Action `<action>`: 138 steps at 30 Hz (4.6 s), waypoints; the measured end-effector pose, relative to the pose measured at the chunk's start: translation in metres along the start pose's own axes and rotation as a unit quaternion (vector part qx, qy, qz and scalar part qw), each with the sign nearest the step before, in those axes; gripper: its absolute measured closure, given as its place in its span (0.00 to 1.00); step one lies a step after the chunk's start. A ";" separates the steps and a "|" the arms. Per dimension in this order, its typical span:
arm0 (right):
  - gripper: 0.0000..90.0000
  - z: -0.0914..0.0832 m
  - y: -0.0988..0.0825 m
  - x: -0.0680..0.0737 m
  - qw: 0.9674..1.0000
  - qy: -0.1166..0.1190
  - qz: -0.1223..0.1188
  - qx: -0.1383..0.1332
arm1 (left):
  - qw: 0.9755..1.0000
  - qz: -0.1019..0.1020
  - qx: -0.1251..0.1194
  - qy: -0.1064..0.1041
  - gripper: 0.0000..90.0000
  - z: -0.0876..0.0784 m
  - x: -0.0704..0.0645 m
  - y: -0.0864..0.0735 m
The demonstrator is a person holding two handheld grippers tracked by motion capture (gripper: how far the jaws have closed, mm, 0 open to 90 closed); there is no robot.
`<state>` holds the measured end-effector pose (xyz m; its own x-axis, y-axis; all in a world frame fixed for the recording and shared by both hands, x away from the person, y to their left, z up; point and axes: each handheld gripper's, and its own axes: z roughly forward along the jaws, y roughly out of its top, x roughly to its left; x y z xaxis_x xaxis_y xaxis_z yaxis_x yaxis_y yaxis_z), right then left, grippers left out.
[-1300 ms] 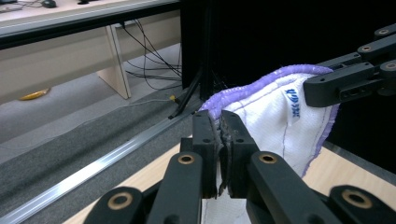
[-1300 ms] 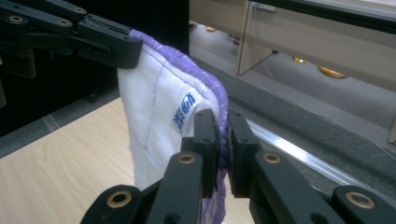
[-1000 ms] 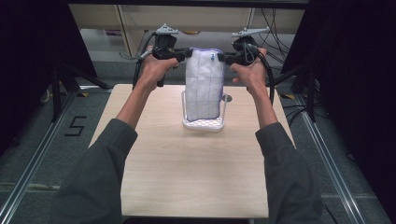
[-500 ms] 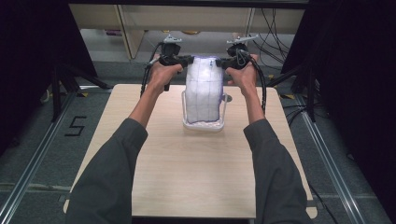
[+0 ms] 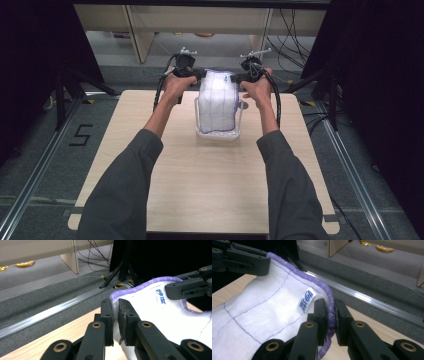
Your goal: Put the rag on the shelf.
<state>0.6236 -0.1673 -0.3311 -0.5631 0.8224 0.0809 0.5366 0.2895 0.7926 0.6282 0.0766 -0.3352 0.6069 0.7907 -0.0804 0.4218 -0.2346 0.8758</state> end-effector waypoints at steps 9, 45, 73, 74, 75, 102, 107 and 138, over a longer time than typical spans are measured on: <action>0.66 0.008 -0.011 -0.013 0.999 -0.015 0.032 0.012 | 1.000 0.003 0.005 -0.004 0.88 -0.007 0.003 -0.004; 0.58 -0.064 -0.040 -0.007 0.999 -0.012 0.034 0.007 | 0.998 -0.023 0.045 -0.032 0.49 -0.071 0.009 -0.047; 0.44 -0.099 -0.058 0.024 0.999 0.025 -0.014 -0.020 | 0.997 -0.015 0.046 -0.063 0.34 -0.103 -0.020 -0.080; 0.44 -0.100 -0.059 0.026 0.999 0.027 -0.010 -0.018 | 0.997 -0.015 0.049 -0.064 0.33 -0.104 -0.022 -0.082; 0.44 -0.100 -0.061 0.025 0.999 0.025 -0.022 -0.022 | 0.996 -0.007 0.052 -0.066 0.33 -0.105 -0.024 -0.084; 0.40 -0.115 -0.101 0.056 0.996 0.076 -0.030 -0.039 | 0.993 -0.010 0.027 -0.111 0.29 -0.127 -0.055 -0.131; 0.40 -0.115 -0.109 0.062 0.995 0.084 -0.035 -0.041 | 0.993 -0.011 0.025 -0.112 0.28 -0.131 -0.057 -0.140; 0.33 -0.115 -0.152 0.089 0.992 0.112 -0.054 -0.029 | 0.989 0.027 0.040 -0.143 0.24 -0.145 -0.085 -0.184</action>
<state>0.4200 -0.1945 -0.3753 -0.7443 0.6570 0.1198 0.4319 0.3368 0.8367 0.4009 0.1346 -0.4201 0.7904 0.5868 -0.1761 0.4286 -0.3242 0.8433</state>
